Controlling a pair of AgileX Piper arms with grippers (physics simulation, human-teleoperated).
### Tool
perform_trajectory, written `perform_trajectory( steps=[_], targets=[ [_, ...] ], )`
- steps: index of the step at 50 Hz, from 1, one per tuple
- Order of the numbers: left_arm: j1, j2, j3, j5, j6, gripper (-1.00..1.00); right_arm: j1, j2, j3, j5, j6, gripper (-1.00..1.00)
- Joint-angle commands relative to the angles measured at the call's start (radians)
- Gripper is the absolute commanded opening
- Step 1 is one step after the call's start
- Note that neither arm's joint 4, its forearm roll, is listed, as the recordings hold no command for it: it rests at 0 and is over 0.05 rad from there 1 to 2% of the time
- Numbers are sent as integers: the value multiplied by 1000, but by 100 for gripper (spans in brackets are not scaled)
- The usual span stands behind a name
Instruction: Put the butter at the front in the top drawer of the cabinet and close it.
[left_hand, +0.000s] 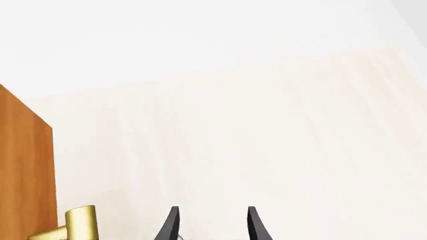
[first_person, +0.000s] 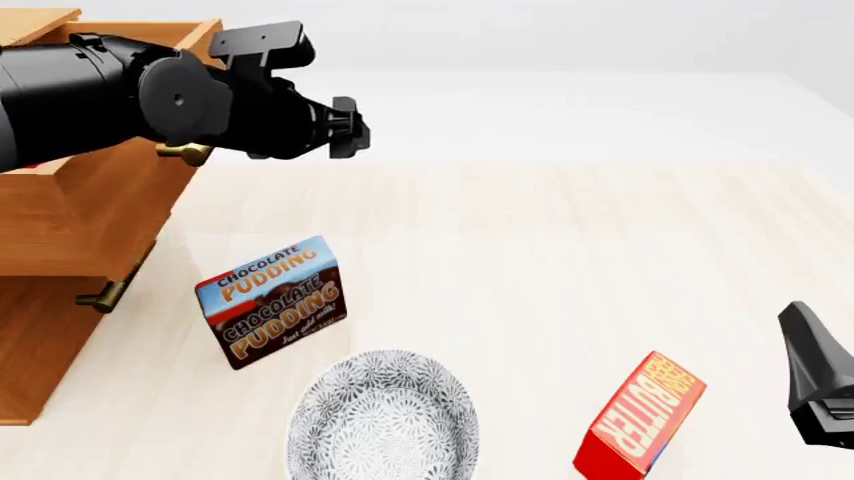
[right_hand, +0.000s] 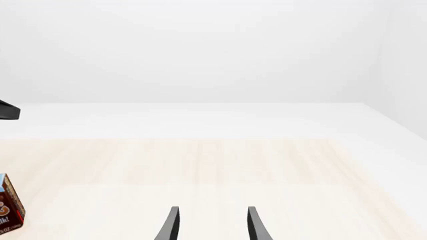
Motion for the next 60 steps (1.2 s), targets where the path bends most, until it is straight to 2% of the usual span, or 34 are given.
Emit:
perform_trajectory(
  steps=[1,24,27,41,49,60],
  targets=[
    [59,-31,33,7,11,100,0,-1,1,-1,-1,100],
    [154,-68,42,55,54,100,0,-1,1,-1,0,100],
    [173,-60,41,63,63,100,3,23,1,-25,0,100],
    [222,-84,67,64,74,100,3,3,4,-8,0,100],
    [280,-120,87,70,89,100,3,-1,3,-4,0,100],
    [325,-123,81,98,117,100,3,-8,3,5,0,100]
  ],
)
